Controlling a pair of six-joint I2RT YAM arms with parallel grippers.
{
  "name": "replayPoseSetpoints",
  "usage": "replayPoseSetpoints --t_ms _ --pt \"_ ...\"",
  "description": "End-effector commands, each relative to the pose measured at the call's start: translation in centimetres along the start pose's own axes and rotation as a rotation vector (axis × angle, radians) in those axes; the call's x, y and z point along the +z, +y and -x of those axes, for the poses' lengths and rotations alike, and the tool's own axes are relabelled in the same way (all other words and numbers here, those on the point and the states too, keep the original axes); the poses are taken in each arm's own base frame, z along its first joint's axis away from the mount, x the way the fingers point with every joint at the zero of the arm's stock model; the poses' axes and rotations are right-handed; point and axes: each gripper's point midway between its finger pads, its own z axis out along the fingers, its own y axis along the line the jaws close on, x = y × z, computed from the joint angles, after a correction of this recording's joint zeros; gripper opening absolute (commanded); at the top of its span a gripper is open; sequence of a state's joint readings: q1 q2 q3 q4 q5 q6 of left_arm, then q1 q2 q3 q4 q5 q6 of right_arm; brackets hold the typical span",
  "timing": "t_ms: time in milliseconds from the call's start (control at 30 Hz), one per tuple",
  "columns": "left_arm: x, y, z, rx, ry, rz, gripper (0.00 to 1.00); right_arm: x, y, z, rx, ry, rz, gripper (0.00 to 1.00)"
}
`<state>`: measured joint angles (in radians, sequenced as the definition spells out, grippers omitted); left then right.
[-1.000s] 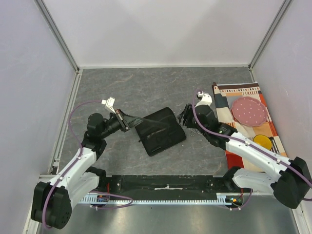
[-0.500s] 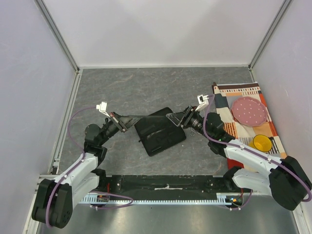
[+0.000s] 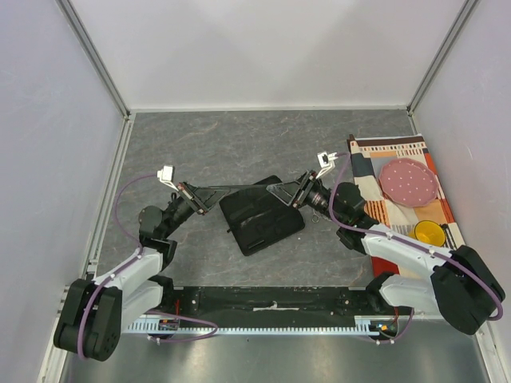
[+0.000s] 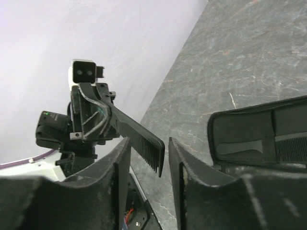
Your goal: Sort the hair-cutting tools
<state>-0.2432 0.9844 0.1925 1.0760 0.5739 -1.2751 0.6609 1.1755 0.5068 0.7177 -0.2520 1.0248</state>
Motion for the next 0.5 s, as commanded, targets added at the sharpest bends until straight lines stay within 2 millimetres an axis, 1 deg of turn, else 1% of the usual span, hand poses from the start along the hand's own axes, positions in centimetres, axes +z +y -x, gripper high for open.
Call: replayPoseSetpoints --t_ms 0,33,133,233,300,467 --pt "-0.04 -1.60 0.80 0.000 -0.041 -0.071 0.02 0.48 3.75 2.44 -0.040 -0.054 0.125 0.41" --pt "-0.03 -1.49 0.78 -0.001 -0.039 -0.069 0.02 0.47 3.84 2.45 -0.044 -0.053 0.128 0.37" --pt "-0.09 -1.44 0.75 -0.003 -0.043 -0.071 0.02 0.51 4.33 2.50 -0.043 -0.047 0.146 0.33" --pt "-0.04 -1.49 0.81 -0.004 -0.045 -0.075 0.02 0.67 4.29 2.24 -0.032 -0.036 0.154 0.29" --pt "0.01 -1.49 0.84 -0.007 -0.045 -0.077 0.02 0.78 4.20 2.07 -0.019 -0.032 0.158 0.28" --pt "0.11 -1.25 0.89 -0.012 -0.046 -0.072 0.02 1.13 4.74 1.75 -0.009 -0.012 0.194 0.24"
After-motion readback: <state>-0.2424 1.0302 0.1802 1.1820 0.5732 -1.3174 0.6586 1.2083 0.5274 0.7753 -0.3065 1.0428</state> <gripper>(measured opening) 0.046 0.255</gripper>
